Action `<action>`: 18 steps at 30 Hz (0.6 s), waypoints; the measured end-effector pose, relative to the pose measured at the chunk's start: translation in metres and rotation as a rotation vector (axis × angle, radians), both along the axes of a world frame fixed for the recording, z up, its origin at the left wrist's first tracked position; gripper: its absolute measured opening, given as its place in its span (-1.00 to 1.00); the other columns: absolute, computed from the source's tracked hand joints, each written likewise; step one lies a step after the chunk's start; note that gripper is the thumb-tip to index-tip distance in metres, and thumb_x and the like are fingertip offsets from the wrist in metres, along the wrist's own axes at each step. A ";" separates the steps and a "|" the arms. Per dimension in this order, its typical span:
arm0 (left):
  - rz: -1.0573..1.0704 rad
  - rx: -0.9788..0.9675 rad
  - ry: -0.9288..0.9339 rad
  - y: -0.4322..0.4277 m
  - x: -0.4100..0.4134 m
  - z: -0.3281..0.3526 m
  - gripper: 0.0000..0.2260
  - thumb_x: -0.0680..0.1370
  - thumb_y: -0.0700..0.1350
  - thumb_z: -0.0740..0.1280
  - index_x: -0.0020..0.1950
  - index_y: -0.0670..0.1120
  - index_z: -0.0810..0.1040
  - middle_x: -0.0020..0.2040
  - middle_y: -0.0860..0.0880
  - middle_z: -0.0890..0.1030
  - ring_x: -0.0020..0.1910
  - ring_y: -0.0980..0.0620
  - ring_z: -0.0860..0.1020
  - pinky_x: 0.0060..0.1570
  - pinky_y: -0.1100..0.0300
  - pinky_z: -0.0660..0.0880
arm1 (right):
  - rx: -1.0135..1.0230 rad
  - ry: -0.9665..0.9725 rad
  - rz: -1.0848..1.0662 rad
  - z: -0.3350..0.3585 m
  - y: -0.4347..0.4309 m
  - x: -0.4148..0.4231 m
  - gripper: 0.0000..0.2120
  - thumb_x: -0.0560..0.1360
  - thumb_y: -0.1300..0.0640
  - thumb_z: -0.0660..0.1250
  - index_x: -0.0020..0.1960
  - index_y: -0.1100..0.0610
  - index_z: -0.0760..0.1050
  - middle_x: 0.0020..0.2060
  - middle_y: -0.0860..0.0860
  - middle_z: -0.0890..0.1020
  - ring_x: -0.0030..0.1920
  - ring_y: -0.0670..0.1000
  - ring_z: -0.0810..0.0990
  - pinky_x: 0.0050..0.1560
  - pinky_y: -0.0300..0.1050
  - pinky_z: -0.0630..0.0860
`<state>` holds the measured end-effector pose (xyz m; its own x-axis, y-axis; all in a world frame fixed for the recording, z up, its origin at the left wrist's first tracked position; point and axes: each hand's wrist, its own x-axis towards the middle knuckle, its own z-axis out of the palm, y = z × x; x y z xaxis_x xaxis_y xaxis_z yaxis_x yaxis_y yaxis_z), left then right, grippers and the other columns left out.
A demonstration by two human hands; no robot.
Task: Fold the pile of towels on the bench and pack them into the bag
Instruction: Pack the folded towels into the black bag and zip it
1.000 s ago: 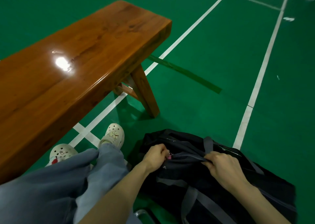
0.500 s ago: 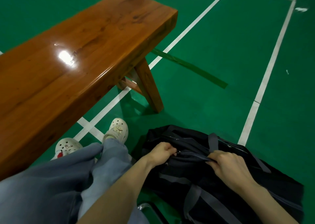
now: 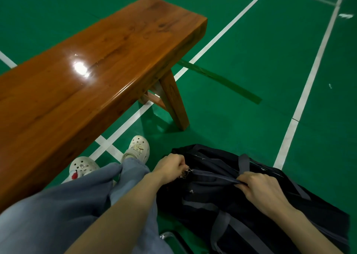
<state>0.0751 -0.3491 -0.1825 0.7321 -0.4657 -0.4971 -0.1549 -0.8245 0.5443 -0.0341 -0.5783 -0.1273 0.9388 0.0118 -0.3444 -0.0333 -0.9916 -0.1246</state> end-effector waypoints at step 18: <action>-0.072 0.366 -0.145 0.003 0.004 -0.014 -0.80 0.62 -0.13 0.14 0.13 -0.21 0.45 0.13 -0.19 0.55 0.10 -0.18 0.53 -0.03 0.04 0.42 | -0.017 0.056 -0.072 -0.031 0.038 0.004 -0.82 0.58 0.07 0.17 0.06 0.09 0.51 0.02 -0.03 0.57 0.04 0.03 0.55 -0.23 -0.14 0.26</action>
<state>0.0788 -0.3459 -0.1964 0.7785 -0.3297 -0.5340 -0.2733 -0.9441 0.1845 -0.0298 -0.5406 -0.1579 0.9162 -0.0612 -0.3960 -0.1110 -0.9884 -0.1041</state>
